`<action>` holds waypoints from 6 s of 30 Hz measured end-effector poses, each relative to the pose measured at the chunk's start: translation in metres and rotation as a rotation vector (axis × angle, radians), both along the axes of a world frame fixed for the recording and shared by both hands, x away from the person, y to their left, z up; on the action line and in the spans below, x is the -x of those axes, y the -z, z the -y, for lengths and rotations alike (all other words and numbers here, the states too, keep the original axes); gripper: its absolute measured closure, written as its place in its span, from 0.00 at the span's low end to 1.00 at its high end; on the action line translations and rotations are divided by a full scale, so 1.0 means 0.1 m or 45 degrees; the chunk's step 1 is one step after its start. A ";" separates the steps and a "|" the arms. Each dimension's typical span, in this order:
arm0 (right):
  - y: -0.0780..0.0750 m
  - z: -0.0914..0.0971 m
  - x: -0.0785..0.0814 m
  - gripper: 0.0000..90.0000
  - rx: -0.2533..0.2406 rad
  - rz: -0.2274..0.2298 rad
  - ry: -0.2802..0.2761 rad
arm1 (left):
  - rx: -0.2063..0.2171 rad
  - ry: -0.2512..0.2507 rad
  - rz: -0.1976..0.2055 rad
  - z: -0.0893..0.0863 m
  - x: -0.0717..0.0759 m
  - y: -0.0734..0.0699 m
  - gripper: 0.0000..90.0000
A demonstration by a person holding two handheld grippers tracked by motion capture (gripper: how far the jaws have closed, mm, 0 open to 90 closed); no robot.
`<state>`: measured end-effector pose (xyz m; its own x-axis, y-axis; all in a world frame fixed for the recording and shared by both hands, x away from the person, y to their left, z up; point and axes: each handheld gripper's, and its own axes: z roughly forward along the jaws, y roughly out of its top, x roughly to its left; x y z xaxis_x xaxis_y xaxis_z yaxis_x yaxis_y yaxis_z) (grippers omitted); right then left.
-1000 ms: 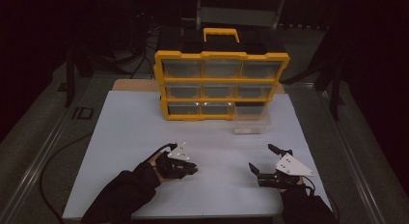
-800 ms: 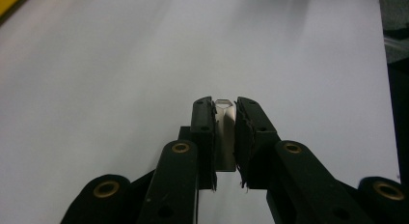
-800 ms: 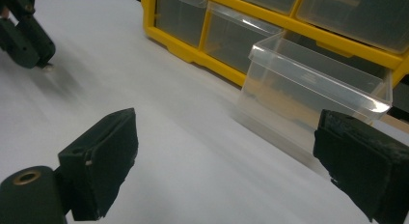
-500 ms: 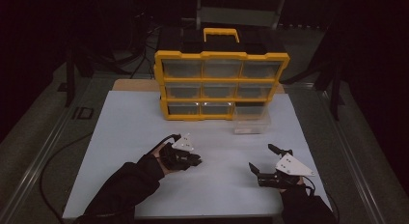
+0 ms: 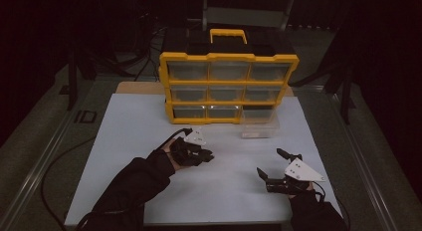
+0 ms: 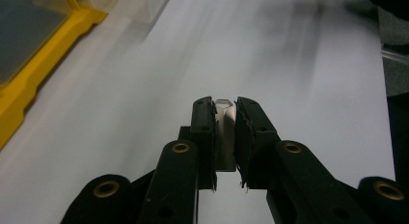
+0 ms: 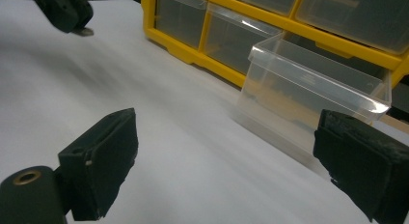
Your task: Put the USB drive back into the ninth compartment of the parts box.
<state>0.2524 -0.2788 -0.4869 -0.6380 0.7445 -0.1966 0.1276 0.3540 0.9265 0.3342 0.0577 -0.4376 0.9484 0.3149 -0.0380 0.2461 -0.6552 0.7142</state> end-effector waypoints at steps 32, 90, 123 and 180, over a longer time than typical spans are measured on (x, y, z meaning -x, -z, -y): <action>-0.01 0.00 0.01 0.09 0.001 0.006 -0.003 | 0.059 -0.012 0.002 0.56 -0.32 -0.31 0.88; -0.04 0.03 0.04 0.09 -0.043 0.022 -0.019 | 0.299 -0.255 0.013 1.33 -0.96 -0.67 0.88; -0.05 0.03 0.05 0.09 -0.042 0.023 -0.028 | 0.200 -0.310 -0.035 1.49 -1.16 -0.14 0.88; -0.01 -0.02 0.04 0.09 0.013 0.011 -0.013 | 0.277 -0.121 -0.009 0.34 -0.56 -0.36 0.00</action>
